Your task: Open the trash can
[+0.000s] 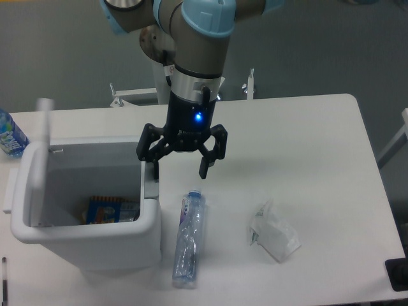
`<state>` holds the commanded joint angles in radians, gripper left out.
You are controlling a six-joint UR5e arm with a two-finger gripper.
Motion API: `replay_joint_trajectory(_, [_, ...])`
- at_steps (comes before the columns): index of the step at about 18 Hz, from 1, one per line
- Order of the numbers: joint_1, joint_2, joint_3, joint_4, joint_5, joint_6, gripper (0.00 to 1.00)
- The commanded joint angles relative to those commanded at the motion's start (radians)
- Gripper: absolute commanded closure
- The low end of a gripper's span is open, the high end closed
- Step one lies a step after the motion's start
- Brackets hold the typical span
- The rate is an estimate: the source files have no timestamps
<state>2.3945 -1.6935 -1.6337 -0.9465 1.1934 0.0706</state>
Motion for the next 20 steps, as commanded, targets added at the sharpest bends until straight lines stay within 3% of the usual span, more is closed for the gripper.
replay_joint_trajectory(5, [0.002,0.002,0.028,0.0,0.0,0.002,0.0])
replay_joint_trajectory(8, [0.026,0.0,0.077,0.005,0.005,0.006,0.0])
replay_joint_trajectory(16, [0.187,-0.034,0.201,0.075,0.121,0.083,0.0])
replay_joint_trajectory(20, [0.253,-0.051,0.209,0.072,0.127,0.253,0.0])
